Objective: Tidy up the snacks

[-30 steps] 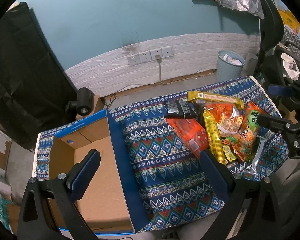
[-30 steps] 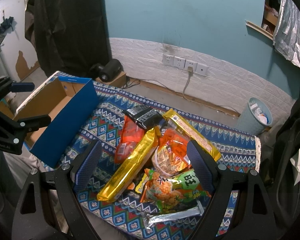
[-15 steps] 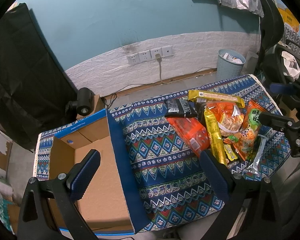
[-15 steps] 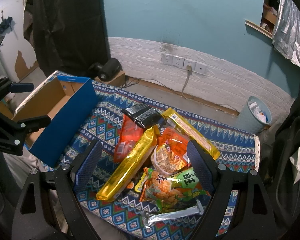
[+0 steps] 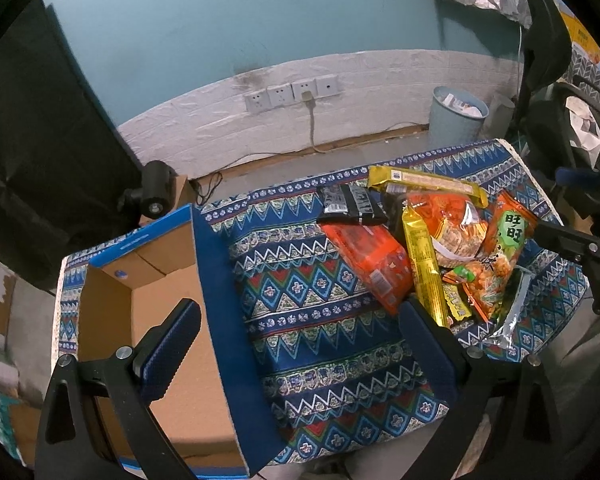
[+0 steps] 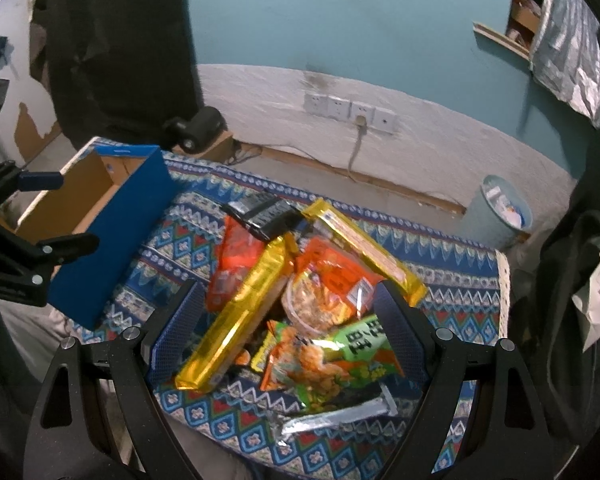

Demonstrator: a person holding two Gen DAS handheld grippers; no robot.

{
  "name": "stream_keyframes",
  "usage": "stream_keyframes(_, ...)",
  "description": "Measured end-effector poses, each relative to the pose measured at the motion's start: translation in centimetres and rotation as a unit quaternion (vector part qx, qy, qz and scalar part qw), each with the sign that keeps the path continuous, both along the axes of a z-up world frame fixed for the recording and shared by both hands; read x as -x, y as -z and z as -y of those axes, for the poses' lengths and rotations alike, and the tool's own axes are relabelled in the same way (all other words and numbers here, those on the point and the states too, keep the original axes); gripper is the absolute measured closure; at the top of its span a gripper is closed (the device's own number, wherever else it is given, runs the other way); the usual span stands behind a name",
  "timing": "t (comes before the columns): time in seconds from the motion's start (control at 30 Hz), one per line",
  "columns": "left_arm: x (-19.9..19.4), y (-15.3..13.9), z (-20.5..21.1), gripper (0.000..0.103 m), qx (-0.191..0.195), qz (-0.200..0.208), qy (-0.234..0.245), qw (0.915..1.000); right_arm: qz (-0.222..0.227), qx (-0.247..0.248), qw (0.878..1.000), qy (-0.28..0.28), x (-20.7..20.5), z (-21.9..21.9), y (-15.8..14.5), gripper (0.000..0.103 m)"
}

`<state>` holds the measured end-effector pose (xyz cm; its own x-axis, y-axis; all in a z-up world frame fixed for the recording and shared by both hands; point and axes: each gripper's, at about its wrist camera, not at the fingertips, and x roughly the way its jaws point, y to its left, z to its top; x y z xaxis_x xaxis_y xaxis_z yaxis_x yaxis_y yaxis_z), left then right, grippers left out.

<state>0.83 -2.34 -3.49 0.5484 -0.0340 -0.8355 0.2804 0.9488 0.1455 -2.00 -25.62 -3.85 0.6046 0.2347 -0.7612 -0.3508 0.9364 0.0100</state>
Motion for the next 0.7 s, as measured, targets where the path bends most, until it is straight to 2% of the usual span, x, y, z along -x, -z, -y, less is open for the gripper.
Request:
stream_keyframes(0.33, -1.4, 3.1, 2.5, 0.002, 0.009, -0.048, 0.018, 0.9987, -0.056, 0.008, 0.997, 0.046, -0.1, 2.8, 3.6, 0.018)
stream_keyframes(0.7, -2.4, 6.6, 5.1, 0.002, -0.012, -0.078, 0.038, 0.9961, -0.126, 0.012, 0.988, 0.092, -0.9, 4.8, 8.2, 0.018)
